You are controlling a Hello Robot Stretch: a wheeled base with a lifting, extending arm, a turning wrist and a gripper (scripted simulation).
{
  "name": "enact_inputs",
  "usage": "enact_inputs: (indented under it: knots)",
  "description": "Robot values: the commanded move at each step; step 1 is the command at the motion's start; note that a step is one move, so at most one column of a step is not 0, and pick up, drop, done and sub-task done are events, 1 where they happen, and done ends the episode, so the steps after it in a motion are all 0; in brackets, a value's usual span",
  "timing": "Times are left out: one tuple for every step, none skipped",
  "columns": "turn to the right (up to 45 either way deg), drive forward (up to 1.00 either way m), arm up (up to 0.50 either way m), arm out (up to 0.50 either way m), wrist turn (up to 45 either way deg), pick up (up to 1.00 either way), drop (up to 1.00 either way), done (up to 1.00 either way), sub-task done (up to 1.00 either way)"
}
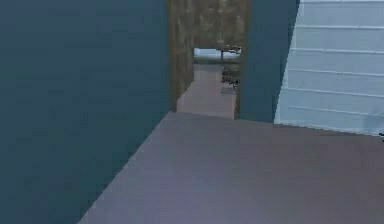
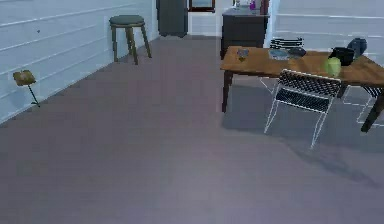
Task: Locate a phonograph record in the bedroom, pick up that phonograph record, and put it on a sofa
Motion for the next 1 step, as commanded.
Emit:
enact_inputs:
  knots:
    - [0.0, 1.00, 0.00, 0.00, 0.0, 0.00, 0.00, 0.00, 0.00]
